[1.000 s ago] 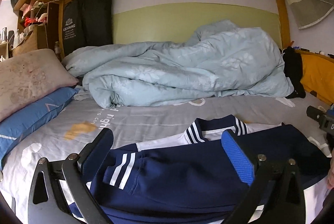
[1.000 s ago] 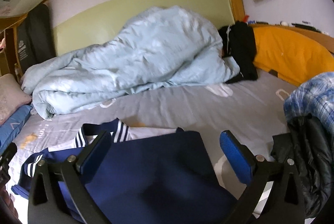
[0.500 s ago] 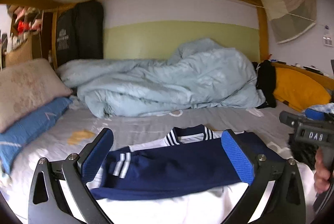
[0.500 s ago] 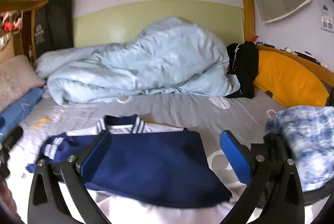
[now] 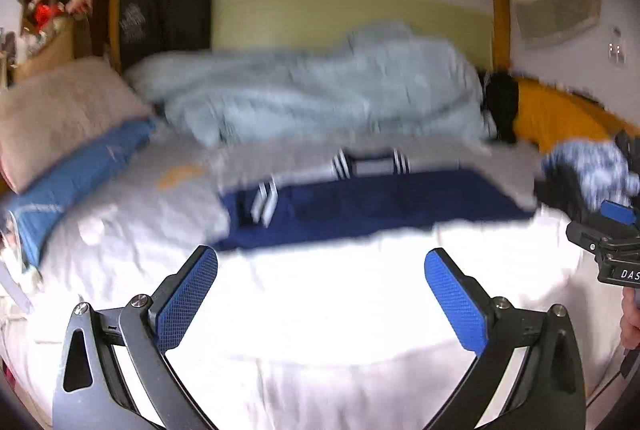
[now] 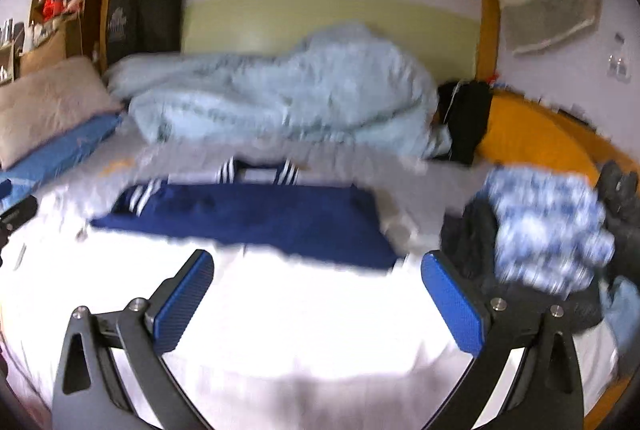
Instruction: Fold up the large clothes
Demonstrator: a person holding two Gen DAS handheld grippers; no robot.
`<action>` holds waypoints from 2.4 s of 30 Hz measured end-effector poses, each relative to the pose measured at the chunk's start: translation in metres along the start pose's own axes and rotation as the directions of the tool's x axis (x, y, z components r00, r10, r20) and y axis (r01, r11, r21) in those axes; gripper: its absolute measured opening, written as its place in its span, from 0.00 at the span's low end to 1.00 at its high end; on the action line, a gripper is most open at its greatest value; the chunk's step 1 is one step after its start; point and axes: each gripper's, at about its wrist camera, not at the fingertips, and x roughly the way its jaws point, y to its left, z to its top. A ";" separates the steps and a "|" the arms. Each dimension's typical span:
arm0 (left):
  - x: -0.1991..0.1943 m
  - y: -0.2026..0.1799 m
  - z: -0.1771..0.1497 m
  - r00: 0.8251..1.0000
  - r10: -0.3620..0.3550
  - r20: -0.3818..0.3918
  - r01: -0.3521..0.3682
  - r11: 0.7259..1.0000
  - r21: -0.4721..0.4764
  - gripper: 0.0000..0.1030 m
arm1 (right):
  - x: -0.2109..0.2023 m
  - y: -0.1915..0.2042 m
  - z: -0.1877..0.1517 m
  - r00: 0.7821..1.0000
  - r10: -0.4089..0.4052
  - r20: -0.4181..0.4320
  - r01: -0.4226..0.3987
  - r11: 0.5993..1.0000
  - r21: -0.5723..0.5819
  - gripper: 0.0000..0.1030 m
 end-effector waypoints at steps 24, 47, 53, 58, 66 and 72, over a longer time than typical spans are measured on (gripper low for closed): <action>0.114 -0.035 -0.086 0.940 0.135 -0.312 -0.051 0.964 0.262 1.00 | 0.109 0.062 -0.100 0.945 -0.063 -0.321 -0.047 0.946 -0.322 1.00; 0.041 0.038 -0.070 0.946 0.243 -0.217 -0.236 0.970 0.058 0.24 | 0.077 0.025 -0.087 0.953 -0.284 -0.109 0.242 0.925 -0.293 0.08; -0.043 0.036 -0.107 0.964 0.178 -0.197 -0.173 0.984 0.043 0.24 | -0.001 0.013 -0.113 0.977 -0.173 -0.129 0.146 0.970 -0.193 0.08; -0.085 0.033 -0.117 0.972 0.152 -0.180 -0.151 0.988 0.018 0.25 | -0.059 0.010 -0.138 0.985 -0.137 -0.100 0.121 0.981 -0.152 0.08; -0.060 0.040 -0.065 0.975 0.144 -0.172 -0.151 0.988 -0.027 0.25 | -0.058 0.011 -0.103 0.991 -0.118 -0.066 0.105 0.980 -0.168 0.09; 0.003 0.052 -0.019 0.964 0.167 -0.205 -0.191 0.977 -0.100 0.25 | 0.005 0.008 -0.043 0.991 -0.107 -0.084 0.097 0.989 -0.111 0.09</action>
